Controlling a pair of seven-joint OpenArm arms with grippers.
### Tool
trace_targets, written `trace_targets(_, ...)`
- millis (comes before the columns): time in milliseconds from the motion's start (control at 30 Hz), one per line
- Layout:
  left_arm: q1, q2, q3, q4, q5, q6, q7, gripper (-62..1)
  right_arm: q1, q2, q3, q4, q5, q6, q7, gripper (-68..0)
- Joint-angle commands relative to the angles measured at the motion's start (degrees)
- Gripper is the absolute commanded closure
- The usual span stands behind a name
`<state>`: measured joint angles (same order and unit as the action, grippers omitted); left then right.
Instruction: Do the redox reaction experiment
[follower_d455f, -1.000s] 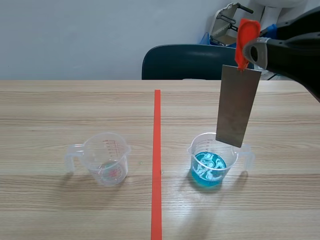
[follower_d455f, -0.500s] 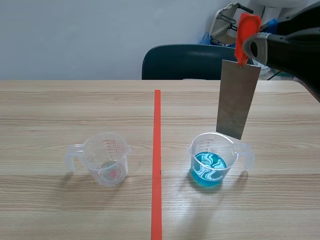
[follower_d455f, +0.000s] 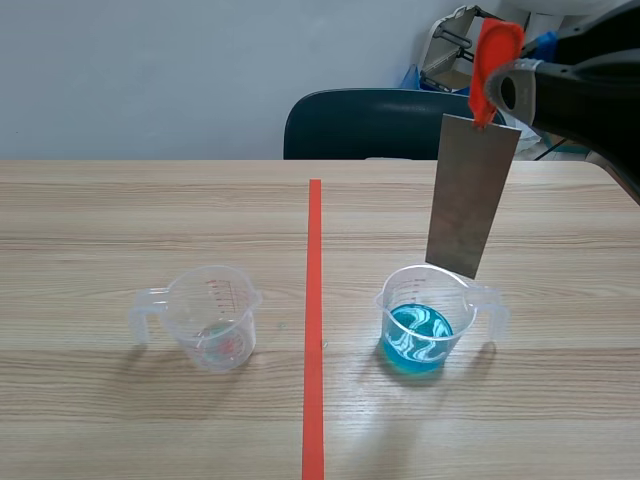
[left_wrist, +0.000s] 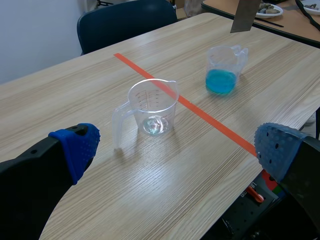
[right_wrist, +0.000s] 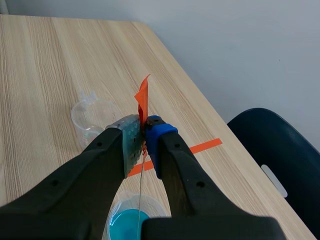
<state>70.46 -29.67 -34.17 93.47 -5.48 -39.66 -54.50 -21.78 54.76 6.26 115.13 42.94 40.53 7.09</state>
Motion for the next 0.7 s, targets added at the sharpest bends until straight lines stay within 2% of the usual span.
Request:
trace_targets(0,-0.15,0.44,-0.31,0.22,-0.72,-0.22,-0.87,-62.3,0.96,0.28,-0.26,0.79,0.79,-0.15,1.27,-0.6)
trace_targets(667,-0.15,0.44,-0.31,0.22,-0.72,-0.22,-0.37,-62.3,0.96,0.28,-0.26,0.79,0.79,0.28,2.34,-0.6)
